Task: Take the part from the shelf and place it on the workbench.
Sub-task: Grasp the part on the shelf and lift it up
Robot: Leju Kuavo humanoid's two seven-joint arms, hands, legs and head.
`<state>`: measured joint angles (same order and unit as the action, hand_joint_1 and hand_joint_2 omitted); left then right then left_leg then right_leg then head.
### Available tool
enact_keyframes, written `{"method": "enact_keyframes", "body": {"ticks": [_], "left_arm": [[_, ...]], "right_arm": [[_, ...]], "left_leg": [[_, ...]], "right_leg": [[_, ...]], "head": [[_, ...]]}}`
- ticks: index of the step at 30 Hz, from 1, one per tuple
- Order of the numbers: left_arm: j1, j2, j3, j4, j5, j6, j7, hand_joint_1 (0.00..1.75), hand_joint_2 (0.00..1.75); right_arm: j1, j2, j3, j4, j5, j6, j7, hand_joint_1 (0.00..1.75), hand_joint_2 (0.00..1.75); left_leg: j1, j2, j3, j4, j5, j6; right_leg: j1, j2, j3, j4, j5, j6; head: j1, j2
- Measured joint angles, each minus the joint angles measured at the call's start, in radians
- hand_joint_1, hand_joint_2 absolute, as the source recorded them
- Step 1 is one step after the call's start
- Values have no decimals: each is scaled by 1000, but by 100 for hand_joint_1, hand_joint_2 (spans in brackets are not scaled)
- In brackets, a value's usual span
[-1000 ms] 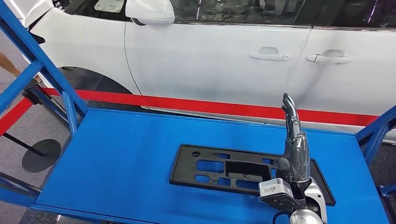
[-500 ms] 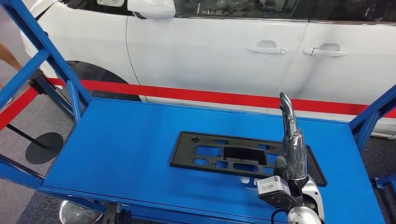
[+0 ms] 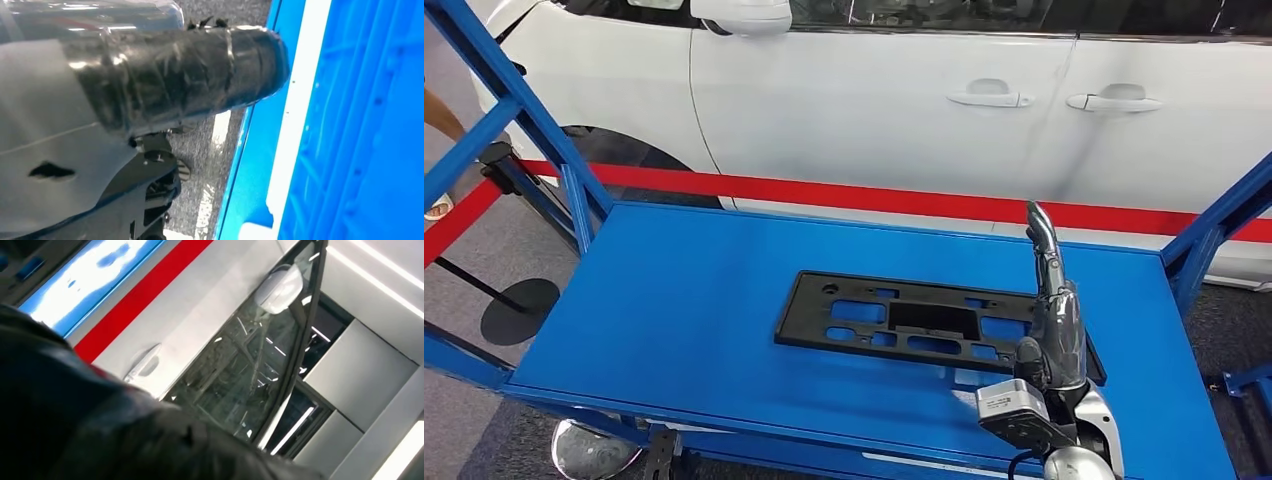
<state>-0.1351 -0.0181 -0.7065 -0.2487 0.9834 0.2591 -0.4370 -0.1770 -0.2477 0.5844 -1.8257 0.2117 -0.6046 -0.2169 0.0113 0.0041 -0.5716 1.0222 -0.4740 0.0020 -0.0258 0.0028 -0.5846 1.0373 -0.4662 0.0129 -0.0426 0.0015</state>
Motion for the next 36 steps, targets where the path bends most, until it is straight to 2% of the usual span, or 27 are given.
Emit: {"method": "enact_keyframes", "body": {"ticks": [1,2,5,6,7,8,10,11,12,14,16,17,18,20,21,22,23,24,26,27,28,30,32,33,35,36], "left_arm": [[0,0,0,0,1,-1,0,0,0],[-1,0,0,0,1,-1,-1,0,0],[-2,-1,-1,0,3,-2,-2,0,0],[-1,-1,-1,0,5,-2,-2,0,0],[-1,-1,-1,0,6,-2,-2,0,0],[-1,-1,-1,0,8,-2,-2,0,0],[-3,-1,-1,0,10,-2,-3,0,0],[-4,0,-1,0,10,-2,-3,0,0],[-6,0,-2,0,10,-2,-3,0,0],[-6,0,-6,0,10,-2,-3,0,0],[-6,-2,-8,0,11,-2,-3,0,0],[-6,-2,-8,0,11,-1,-3,0,0],[-6,-3,-9,0,11,-1,-2,0,0],[-6,-3,-9,0,12,-1,0,0,0],[-6,-3,-10,0,12,-1,2,0,0],[-6,-3,-10,0,12,-1,4,0,0],[-6,-5,-10,0,12,-1,7,0,0],[-6,-6,-11,0,12,-1,10,0,0],[-8,-8,-12,0,10,-1,19,0,0],[-10,-8,-13,0,9,-1,23,0,0],[-12,-8,-15,0,6,-1,27,0,0],[-17,-9,-20,0,0,-1,33,0,0],[-21,-10,-25,0,-6,-1,37,0,0],[-23,-11,-28,0,-9,-1,39,0,0],[-25,-13,-35,0,-15,-2,41,0,0],[-25,-15,-39,0,-18,-3,43,0,0]], "right_arm": [[-1,0,0,0,0,0,0,0,0],[-1,0,0,0,0,0,0,0,0],[-1,0,0,0,0,1,1,0,0],[-1,0,0,0,0,1,1,0,0],[-1,0,0,0,0,1,1,0,0],[-1,0,0,0,0,1,1,0,0],[-1,0,0,0,0,1,1,0,0],[-2,0,0,0,0,1,1,0,0],[-3,0,0,0,1,1,1,0,0],[-4,0,0,0,2,1,1,0,0],[-4,0,0,0,3,1,1,0,0],[-5,-1,0,0,3,2,2,0,0],[-6,-1,0,0,1,4,3,0,0],[-8,-2,0,1,-10,18,10,0,0],[-9,-2,0,2,-19,29,16,0,0],[-12,-2,1,3,-28,43,23,0,0],[-17,-2,1,6,-36,56,29,0,0],[-25,-2,2,8,-41,69,37,0,0],[-47,-1,8,14,-49,95,54,0,87],[-58,0,13,19,-50,107,63,0,131],[-71,1,19,25,-50,119,73,0,175],[-96,5,34,42,-47,136,87,0,175],[-121,9,49,59,-41,146,97,0,175],[-133,12,55,67,-38,150,102,0,175],[-154,17,72,87,-35,156,112,0,175],[-163,19,80,99,-33,157,117,0,175]], "left_leg": [[2,0,-7,14,-13,-4],[3,0,-21,48,-38,-8],[4,0,-96,226,-136,-14],[4,0,-109,263,-147,-14],[3,0,-105,265,-139,-12],[2,0,-81,227,-116,-7],[-3,-1,-3,91,-61,9],[-7,-2,27,36,-44,15],[-10,-3,41,4,-38,19],[-15,-3,39,-11,-32,23],[-10,-1,40,-26,-16,32],[-7,1,40,-34,-6,38],[-4,3,38,-38,2,42],[-5,4,23,-37,12,46],[-5,4,16,-34,15,45],[-5,4,9,-29,16,44],[-5,4,3,-23,17,43],[-4,3,-3,-16,16,41],[-6,3,-15,1,13,32],[-7,3,-21,8,12,26],[-9,3,-26,12,14,20],[-9,3,-33,13,18,8],[-6,1,-49,43,-5,-3],[-4,1,-68,83,-31,-7],[-2,1,-119,202,-90,-14],[-1,1,-139,249,-105,-14]], "right_leg": [[-1,-1,-1,-2,4,-7],[-2,-2,-3,-4,8,-14],[3,-4,-14,-5,16,-27],[5,-4,-18,-4,18,-29],[8,-3,-22,-3,21,-30],[10,-3,-25,-2,23,-31],[14,-1,-28,-1,28,-28],[16,-1,-29,-1,31,-24],[16,-2,-30,-1,35,-19],[15,-3,-33,-5,42,-6],[13,-4,-40,0,37,5],[13,-3,-51,24,17,9],[12,-3,-70,69,-16,13],[11,-3,-120,196,-88,19],[10,-3,-135,242,-105,22],[9,-3,-134,254,-103,24],[7,-3,-114,228,-85,25],[5,-4,-78,170,-56,26],[4,-3,-12,53,-22,22],[5,-3,3,22,-17,17],[8,-2,4,12,-19,11],[8,-2,-2,12,-10,-4],[6,-3,-6,7,-2,-17],[4,-4,-7,5,2,-23],[6,-5,-13,5,6,-29],[8,-5,-16,5,7,-30]], "head": [[-1,0],[-3,0],[-7,0],[-6,0],[-7,0],[-7,0],[-7,0],[-6,0],[-6,0],[-6,0],[-5,0],[-4,0],[-2,0],[1,0],[1,0],[1,0],[2,0],[2,0],[1,0],[1,0],[0,0],[0,0],[-3,0],[-4,0],[-7,0],[-7,0]]}}
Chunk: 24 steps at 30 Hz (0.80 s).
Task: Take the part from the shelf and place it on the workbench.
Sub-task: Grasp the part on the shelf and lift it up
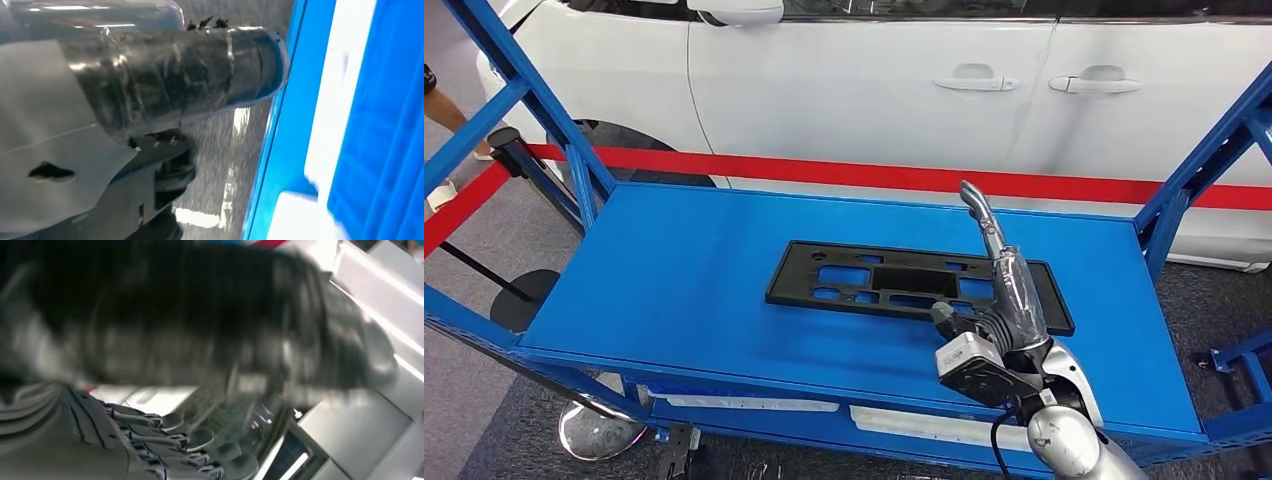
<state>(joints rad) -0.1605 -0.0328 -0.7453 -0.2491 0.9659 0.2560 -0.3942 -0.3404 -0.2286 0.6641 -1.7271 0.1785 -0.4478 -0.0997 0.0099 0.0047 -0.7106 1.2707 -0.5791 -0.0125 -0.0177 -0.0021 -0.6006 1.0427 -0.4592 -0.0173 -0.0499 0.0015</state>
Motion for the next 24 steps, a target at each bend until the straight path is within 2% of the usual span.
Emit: {"method": "enact_keyframes", "body": {"ticks": [1,2,4,6,8,10,12,14,15,16,17,18,20,21,24], "left_arm": [[0,-1,-3,0,-2,0,1,0,0],[-1,-2,-5,0,-4,-1,2,0,0],[-4,-2,-7,0,-4,-1,4,0,0],[-10,-2,-8,0,-6,-2,8,0,0],[-13,-2,-11,0,-9,-2,12,0,0],[-13,-5,-15,0,-10,-5,15,0,0],[-15,-8,-18,0,-10,-7,17,0,0],[-16,-10,-21,0,-11,-9,18,0,0],[-16,-11,-23,0,-12,-9,18,0,0],[-16,-13,-25,0,-13,-10,19,0,0],[-16,-15,-26,0,-14,-11,20,0,0],[-16,-17,-26,0,-14,-12,21,0,0],[-17,-21,-26,0,-16,-12,21,0,0],[-19,-22,-27,0,-18,-12,22,0,0],[-21,-23,-28,0,-26,-12,25,0,0]], "right_arm": [[-8,2,7,11,4,-1,5,0,175],[-15,4,13,20,10,-5,9,0,175],[-31,12,23,37,33,-17,19,0,175],[-54,18,36,60,66,-31,33,0,175],[-72,24,49,85,97,-41,48,0,175],[-83,29,59,106,115,-45,58,0,175],[-100,30,67,129,127,-47,64,0,175],[-113,32,78,155,140,-47,71,0,175],[-116,33,83,168,147,-45,75,0,175],[-119,33,87,180,155,-45,79,0,175],[-124,35,91,192,163,-44,83,0,175],[-131,36,95,203,173,-44,86,0,175],[-147,42,103,224,194,-45,92,0,175],[-153,47,107,234,209,-47,97,0,175],[-166,61,123,271,273,-50,121,0,175]], "left_leg": [[0,0,-5,15,3,1],[0,0,9,-7,23,5],[-4,-1,73,-126,80,20],[-12,-3,121,-221,106,34],[-16,-4,129,-246,109,41],[-10,-4,134,-264,123,47],[-3,-2,138,-281,136,53],[-4,0,133,-281,139,56],[-4,-1,129,-278,139,57],[-3,-2,126,-274,138,56],[-3,-3,124,-268,137,54],[-1,-4,121,-261,133,51],[-3,-5,112,-243,125,41],[-5,-6,107,-237,123,36],[-6,-6,99,-233,124,21]], "right_leg": [[2,0,-2,0,1,-1],[3,0,-3,1,2,-1],[6,1,-4,1,4,1],[8,1,-7,1,8,8],[8,0,-9,-3,14,19],[7,0,-13,1,8,30],[7,1,-44,68,-36,37],[6,1,-99,190,-93,43],[5,1,-119,233,-105,46],[2,1,-122,242,-98,49],[-1,0,-106,212,-73,51],[-5,0,-75,151,-40,53],[-7,1,-20,42,-5,50],[-5,2,-9,17,-2,45],[-2,4,-11,10,-1,25]], "head": [[0,0],[0,0],[0,0],[0,0],[0,0],[0,0],[3,0],[6,0],[6,0],[6,0],[6,0],[7,0],[7,0],[8,0],[7,0]]}}
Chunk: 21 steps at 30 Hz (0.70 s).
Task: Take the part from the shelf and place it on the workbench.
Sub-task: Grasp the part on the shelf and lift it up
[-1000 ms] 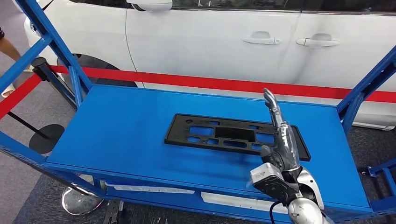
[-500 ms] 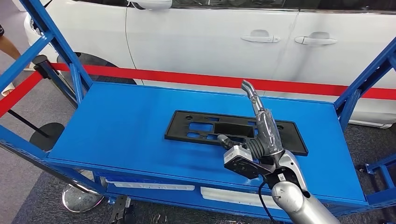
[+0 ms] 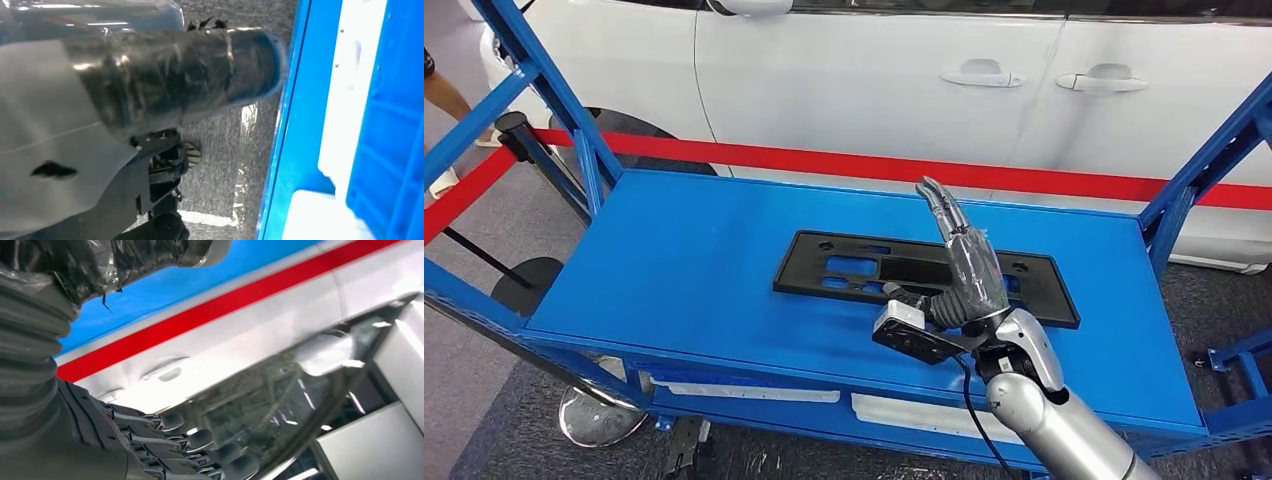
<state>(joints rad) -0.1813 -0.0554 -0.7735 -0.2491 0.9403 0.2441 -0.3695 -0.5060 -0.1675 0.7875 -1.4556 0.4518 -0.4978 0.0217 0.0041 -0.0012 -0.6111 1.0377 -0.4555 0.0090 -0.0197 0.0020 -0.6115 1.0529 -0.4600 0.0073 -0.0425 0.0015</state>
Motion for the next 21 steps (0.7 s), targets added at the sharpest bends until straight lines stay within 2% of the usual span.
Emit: {"method": "enact_keyframes", "body": {"ticks": [2,5,6,7,8,10,12,15,16,17,18,20,21], "left_arm": [[-2,-1,-3,0,-4,0,5,0,0],[-6,-2,-10,0,-13,0,14,0,0],[-6,-3,-12,0,-17,0,19,0,0],[-6,-4,-15,0,-21,0,23,0,0],[-7,-5,-17,0,-25,0,27,0,0],[-13,-6,-23,0,-31,-1,33,0,0],[-21,-7,-29,0,-37,-4,40,0,0],[-30,-10,-42,0,-47,-12,53,0,0],[-32,-10,-48,0,-50,-16,58,0,0],[-36,-11,-53,0,-53,-19,63,0,0],[-40,-11,-56,0,-54,-23,67,0,0],[-44,-11,-61,0,-56,-29,74,0,0],[-45,-11,-65,0,-58,-32,77,0,0]], "right_arm": [[-13,14,15,28,57,-3,25,0,175],[-30,38,42,76,124,2,61,0,175],[-34,46,51,95,138,7,70,0,175],[-39,54,61,116,146,14,78,0,175],[-45,63,69,137,153,19,83,0,175],[-65,83,85,179,159,25,89,0,175],[-89,102,99,223,163,28,92,0,175],[-128,127,119,306,166,43,101,0,175],[-143,135,124,335,164,49,104,0,175],[-159,141,127,360,163,54,106,0,175],[-173,147,130,381,161,57,108,0,175],[-195,159,134,425,158,69,113,0,175],[-202,166,136,449,156,76,116,0,175]], "left_leg": [[2,0,-17,37,-26,-10],[5,0,-99,210,-107,-21],[5,0,-120,253,-116,-22],[5,0,-124,258,-105,-20],[5,0,-110,226,-78,-17],[2,-1,-47,95,-17,-6],[-4,-3,-5,8,6,4],[-5,-3,0,-12,11,14],[-2,-3,1,-18,15,19],[0,-2,2,-24,20,25],[2,-1,2,-27,24,29],[1,-1,0,-27,25,34],[1,-2,-1,-26,25,34]], "right_leg": [[-4,0,0,-4,5,-12],[-3,-2,-3,-6,8,-19],[-1,-2,-3,-5,8,-19],[0,-2,-3,-5,8,-19],[1,-1,-3,-5,8,-19],[4,1,-2,-5,9,-18],[6,3,-5,-6,11,-12],[6,2,-8,-9,15,3],[6,2,-14,1,6,8],[6,1,-28,29,-13,11],[6,1,-51,80,-42,13],[5,1,-110,206,-97,17],[5,1,-128,245,-104,18]], "head": [[-4,0],[-9,0],[-9,0],[-9,0],[-9,0],[-9,0],[-9,0],[-9,0],[-8,0],[-6,0],[-5,0],[-3,0],[-3,0]]}}
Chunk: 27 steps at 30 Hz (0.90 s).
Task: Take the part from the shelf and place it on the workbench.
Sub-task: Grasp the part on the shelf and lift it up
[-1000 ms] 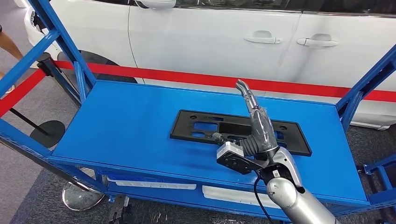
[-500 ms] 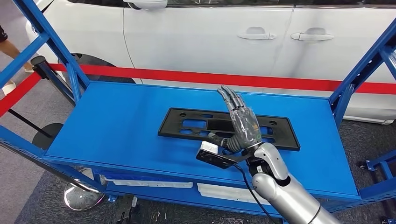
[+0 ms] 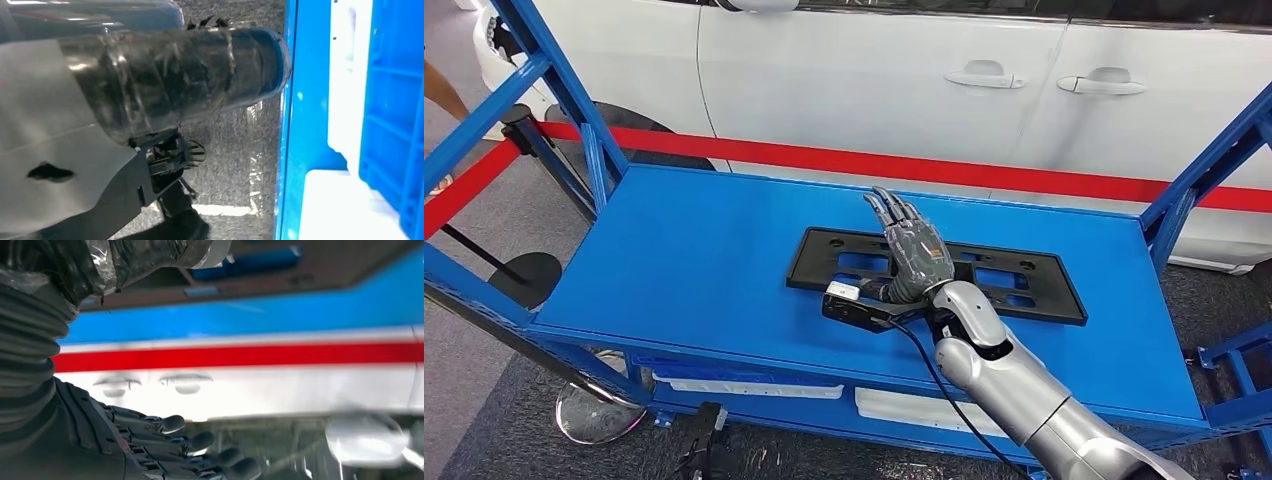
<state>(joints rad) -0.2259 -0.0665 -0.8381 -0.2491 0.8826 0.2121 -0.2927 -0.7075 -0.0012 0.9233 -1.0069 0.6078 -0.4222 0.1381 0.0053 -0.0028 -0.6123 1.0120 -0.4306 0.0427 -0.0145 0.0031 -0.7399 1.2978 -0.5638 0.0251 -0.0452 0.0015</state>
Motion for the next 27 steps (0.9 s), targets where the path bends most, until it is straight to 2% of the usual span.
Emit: {"method": "enact_keyframes", "body": {"ticks": [1,2,4,6,9,10,12,14,15,16,18,20,22,24,25,27], "left_arm": [[0,0,-4,0,-1,-2,3,0,0],[0,0,-7,0,-3,-3,4,0,0],[-1,-1,-13,0,-3,-5,5,0,0],[-2,0,-17,0,-4,-5,6,0,0],[-3,0,-20,0,-7,-4,11,0,0],[-4,0,-22,0,-8,-4,13,0,0],[-6,0,-29,0,-11,-4,18,0,0],[-8,0,-35,0,-13,-5,23,0,0],[-8,0,-35,0,-13,-6,26,0,0],[-8,0,-35,0,-13,-8,29,0,0],[-9,1,-35,0,-13,-12,33,0,0],[-13,2,-36,0,-13,-15,36,0,0],[-16,3,-36,0,-13,-15,37,0,0],[-17,4,-37,0,-13,-14,38,0,0],[-17,4,-37,0,-13,-14,38,0,0],[-18,4,-37,0,-13,-12,38,0,0]], "right_arm": [[-6,7,2,24,-2,7,3,0,175],[-14,14,4,47,-5,12,5,0,175],[-33,26,8,87,-9,16,5,0,175],[-50,39,11,118,-10,18,5,0,175],[-58,53,14,155,-11,19,6,0,175],[-61,58,16,169,-13,20,7,0,175],[-74,70,20,200,-25,32,9,0,175],[-81,80,23,235,-47,59,12,0,175],[-82,83,23,251,-61,72,12,0,175],[-81,87,23,267,-76,80,8,0,175],[-83,97,23,295,-101,84,-3,0,175],[-90,104,23,318,-111,85,-9,0,175],[-96,111,23,339,-119,89,-9,0,175],[-99,115,23,358,-134,93,-9,0,175],[-100,116,23,365,-146,93,-13,0,175],[-102,116,23,377,-180,91,-32,0,87]], "left_leg": [[0,0,0,2,-1,0],[0,-1,0,4,-2,-1],[-2,-2,-4,14,-8,-8],[-6,-1,-10,23,-12,-18],[-4,-1,-13,25,-13,-33],[-3,0,-18,36,-23,-39],[0,0,-53,114,-69,-51],[3,0,-111,237,-120,-59],[4,0,-130,274,-126,-61],[5,0,-133,276,-114,-62],[6,0,-87,178,-52,-59],[3,-2,-24,56,-13,-50],[-3,-3,-2,12,-11,-41],[-1,-2,2,4,-4,-29],[1,0,5,-3,0,-23],[5,2,10,-14,7,-11]], "right_leg": [[-1,0,-1,1,13,0],[-2,-1,17,-37,41,-1],[-1,-2,79,-167,100,-6],[2,-3,113,-240,117,-13],[4,-2,116,-251,119,-27],[2,-2,118,-255,122,-33],[-3,-2,120,-260,126,-41],[-3,-2,119,-261,126,-46],[-3,-2,119,-260,126,-46],[-3,-2,120,-260,126,-46],[-4,1,121,-260,125,-45],[-2,4,122,-260,125,-38],[0,7,121,-263,127,-26],[-1,7,121,-265,127,-14],[-1,6,116,-253,118,-9],[-1,3,79,-172,70,-3]], "head": [[0,0],[0,0],[0,0],[-1,0],[-2,0],[-4,0],[-8,0],[-11,0],[-11,0],[-11,0],[-11,0],[-11,0],[-10,0],[-10,0],[-9,0],[-5,0]]}}
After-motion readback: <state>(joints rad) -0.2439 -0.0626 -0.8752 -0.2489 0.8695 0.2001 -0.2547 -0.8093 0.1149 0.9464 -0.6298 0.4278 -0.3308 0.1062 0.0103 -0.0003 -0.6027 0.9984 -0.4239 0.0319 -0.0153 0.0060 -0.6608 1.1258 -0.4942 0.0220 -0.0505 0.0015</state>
